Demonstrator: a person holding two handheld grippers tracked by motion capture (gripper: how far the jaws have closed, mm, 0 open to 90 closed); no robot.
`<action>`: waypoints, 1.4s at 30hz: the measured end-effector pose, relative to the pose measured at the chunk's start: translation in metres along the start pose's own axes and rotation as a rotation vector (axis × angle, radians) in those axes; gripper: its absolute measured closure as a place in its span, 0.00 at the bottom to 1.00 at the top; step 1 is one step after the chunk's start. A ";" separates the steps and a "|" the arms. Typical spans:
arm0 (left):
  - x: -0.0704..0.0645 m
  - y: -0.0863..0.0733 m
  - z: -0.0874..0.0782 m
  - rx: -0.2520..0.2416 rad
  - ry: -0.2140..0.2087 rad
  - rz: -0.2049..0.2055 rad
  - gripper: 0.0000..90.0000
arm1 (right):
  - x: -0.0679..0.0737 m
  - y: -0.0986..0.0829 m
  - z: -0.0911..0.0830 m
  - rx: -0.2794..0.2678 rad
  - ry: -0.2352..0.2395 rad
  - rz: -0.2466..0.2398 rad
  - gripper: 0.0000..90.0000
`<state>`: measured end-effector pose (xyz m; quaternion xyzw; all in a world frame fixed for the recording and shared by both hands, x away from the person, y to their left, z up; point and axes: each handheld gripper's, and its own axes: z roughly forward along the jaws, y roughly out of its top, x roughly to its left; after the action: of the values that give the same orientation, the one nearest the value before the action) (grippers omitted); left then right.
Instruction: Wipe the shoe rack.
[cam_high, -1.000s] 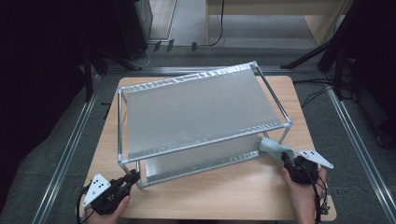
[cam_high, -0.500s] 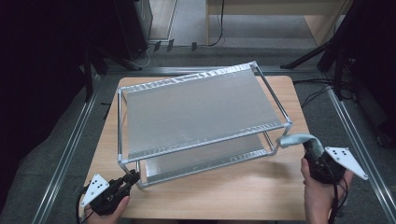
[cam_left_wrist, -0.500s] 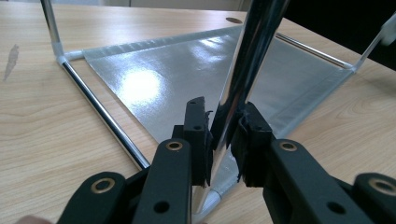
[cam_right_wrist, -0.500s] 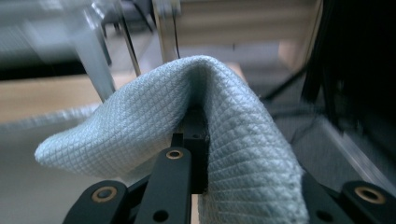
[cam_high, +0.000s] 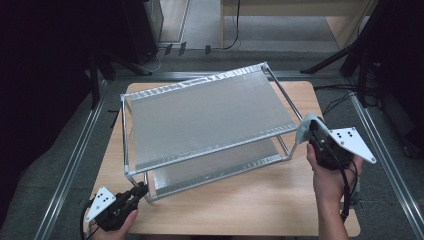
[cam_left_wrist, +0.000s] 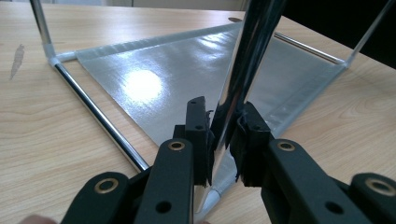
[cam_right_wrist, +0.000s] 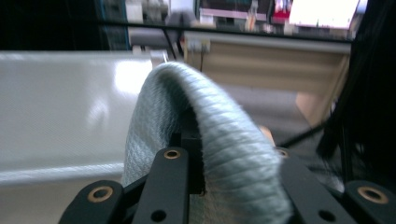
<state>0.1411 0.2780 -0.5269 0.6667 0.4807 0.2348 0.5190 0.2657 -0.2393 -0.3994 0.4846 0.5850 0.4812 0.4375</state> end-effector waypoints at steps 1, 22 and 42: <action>-0.001 0.000 0.001 -0.001 -0.003 0.003 0.87 | 0.002 0.002 -0.001 -0.017 0.009 -0.009 0.87; -0.036 -0.001 0.013 0.023 -0.098 0.081 0.88 | 0.097 0.016 0.023 0.102 0.373 -0.180 0.85; -0.084 -0.007 0.029 0.039 -0.240 0.130 0.88 | 0.215 0.013 -0.021 0.129 0.760 -0.251 0.84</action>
<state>0.1257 0.1900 -0.5274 0.7297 0.3754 0.1770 0.5434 0.2150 -0.0286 -0.3936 0.2234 0.7887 0.5312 0.2142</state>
